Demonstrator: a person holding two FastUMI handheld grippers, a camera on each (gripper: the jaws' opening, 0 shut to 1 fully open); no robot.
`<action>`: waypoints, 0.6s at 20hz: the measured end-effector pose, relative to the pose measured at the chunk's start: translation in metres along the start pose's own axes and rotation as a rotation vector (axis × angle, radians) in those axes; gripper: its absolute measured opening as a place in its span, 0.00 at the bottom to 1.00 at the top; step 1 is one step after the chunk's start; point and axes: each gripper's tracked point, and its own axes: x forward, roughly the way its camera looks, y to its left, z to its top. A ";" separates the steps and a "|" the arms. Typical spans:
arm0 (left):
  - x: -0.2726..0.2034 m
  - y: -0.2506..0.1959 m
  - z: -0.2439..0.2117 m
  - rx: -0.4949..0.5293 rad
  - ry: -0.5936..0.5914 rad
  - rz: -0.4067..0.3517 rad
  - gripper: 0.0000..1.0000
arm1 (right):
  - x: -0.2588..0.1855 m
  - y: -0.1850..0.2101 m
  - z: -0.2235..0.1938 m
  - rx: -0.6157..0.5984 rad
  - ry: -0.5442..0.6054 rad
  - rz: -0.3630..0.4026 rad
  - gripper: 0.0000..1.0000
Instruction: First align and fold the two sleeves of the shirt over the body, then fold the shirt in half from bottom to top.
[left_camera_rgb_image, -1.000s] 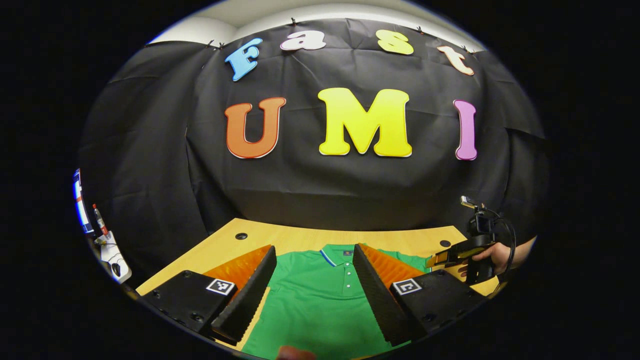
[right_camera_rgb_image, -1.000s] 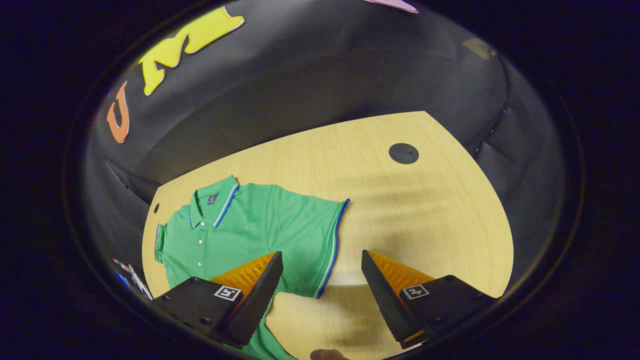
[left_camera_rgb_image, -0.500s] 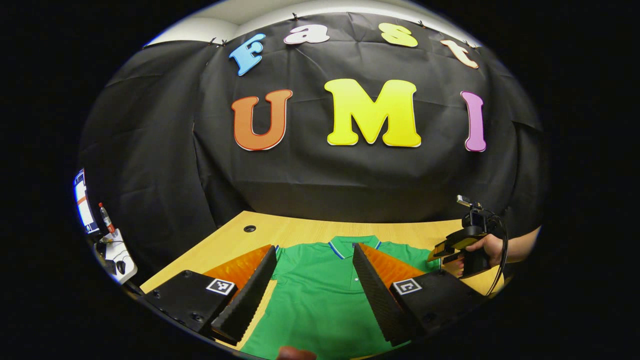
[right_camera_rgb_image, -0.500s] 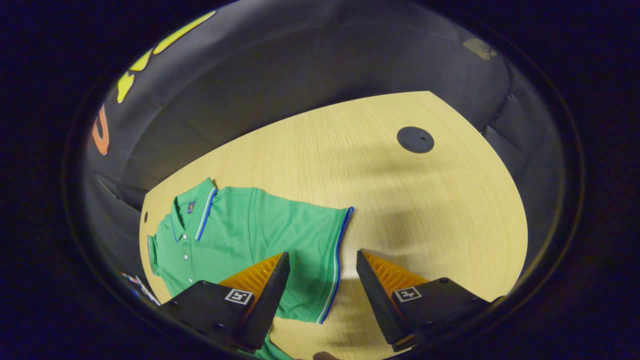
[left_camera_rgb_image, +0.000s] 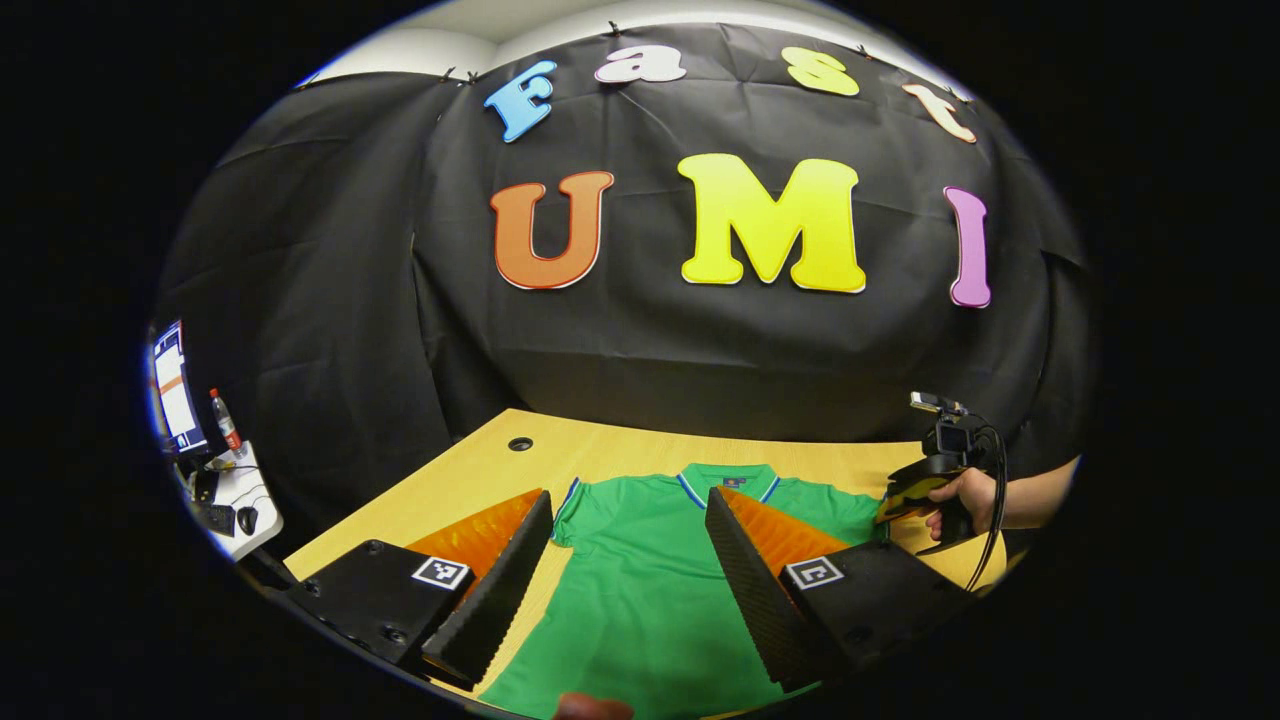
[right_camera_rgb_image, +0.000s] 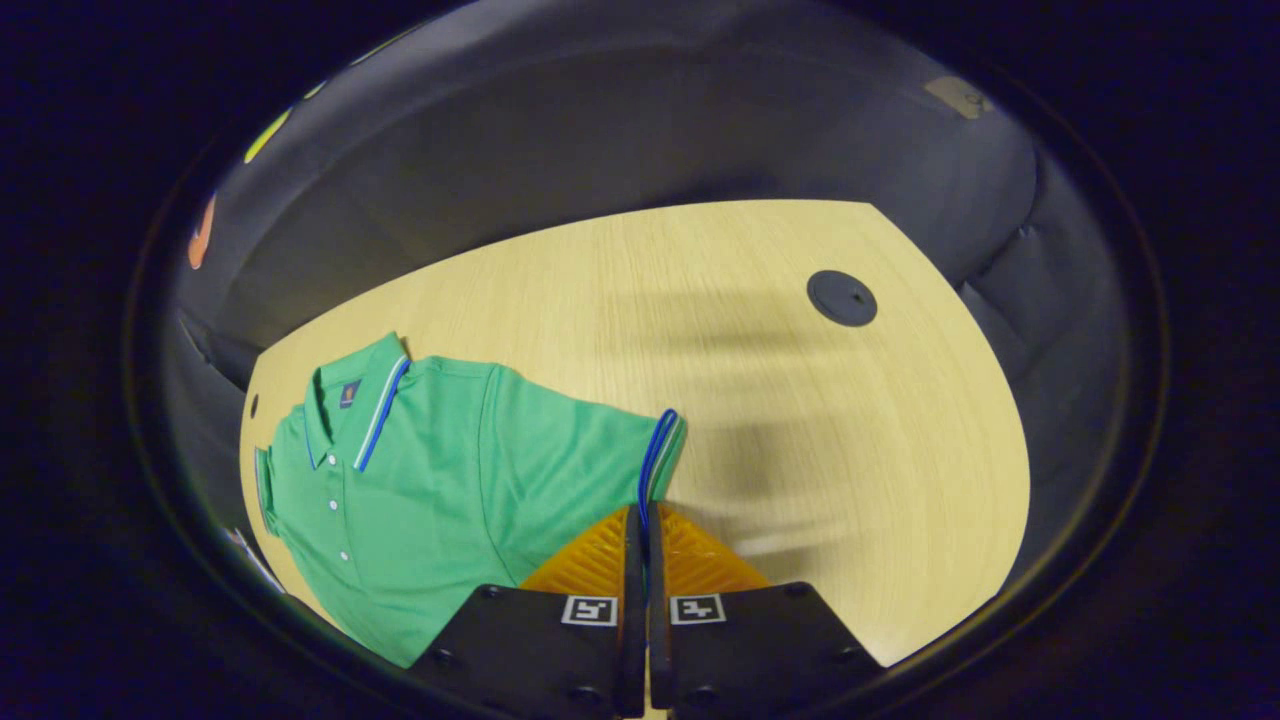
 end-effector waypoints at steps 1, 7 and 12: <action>-0.002 0.003 0.000 0.000 -0.001 0.007 0.99 | -0.002 0.001 -0.002 0.023 0.008 0.017 0.02; -0.005 0.013 -0.003 -0.008 0.009 0.014 0.99 | -0.039 0.011 0.002 0.164 -0.010 0.118 0.04; -0.010 0.024 -0.001 -0.006 -0.005 0.006 0.99 | -0.077 0.050 0.015 0.156 -0.067 0.170 0.04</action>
